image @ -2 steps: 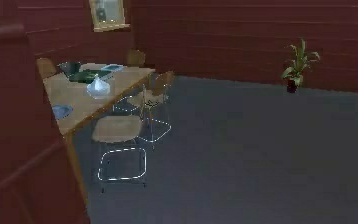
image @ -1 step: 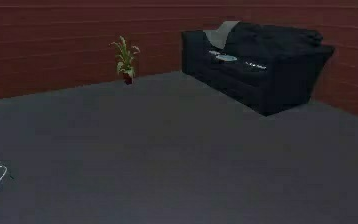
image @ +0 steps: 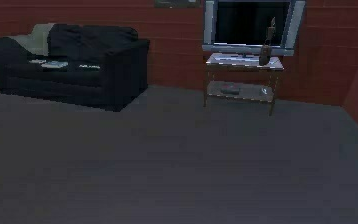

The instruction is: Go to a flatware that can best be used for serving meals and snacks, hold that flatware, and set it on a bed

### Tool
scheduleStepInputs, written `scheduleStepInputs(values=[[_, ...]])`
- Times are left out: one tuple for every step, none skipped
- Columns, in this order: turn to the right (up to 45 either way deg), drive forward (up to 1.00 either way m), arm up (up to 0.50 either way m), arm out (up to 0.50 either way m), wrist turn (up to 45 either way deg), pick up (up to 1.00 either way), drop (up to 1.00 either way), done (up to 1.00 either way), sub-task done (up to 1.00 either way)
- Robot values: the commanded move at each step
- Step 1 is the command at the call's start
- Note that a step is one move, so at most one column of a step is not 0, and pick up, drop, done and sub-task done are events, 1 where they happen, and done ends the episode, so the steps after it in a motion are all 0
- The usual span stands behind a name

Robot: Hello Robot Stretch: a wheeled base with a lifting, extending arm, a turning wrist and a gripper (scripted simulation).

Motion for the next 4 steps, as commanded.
scheduleStepInputs(values=[[15.0,0.0,0.0,0.0,0.0,0.0,0.0,0.0,0.0],[0.0,0.15,0.0,0.0,0.0,0.0,0.0,0.0,0.0],[-45.0,0.0,0.0,0.0,0.0,0.0,0.0,0.0,0.0],[-39.0,0.0,0.0,0.0,0.0,0.0,0.0,0.0,0.0]])
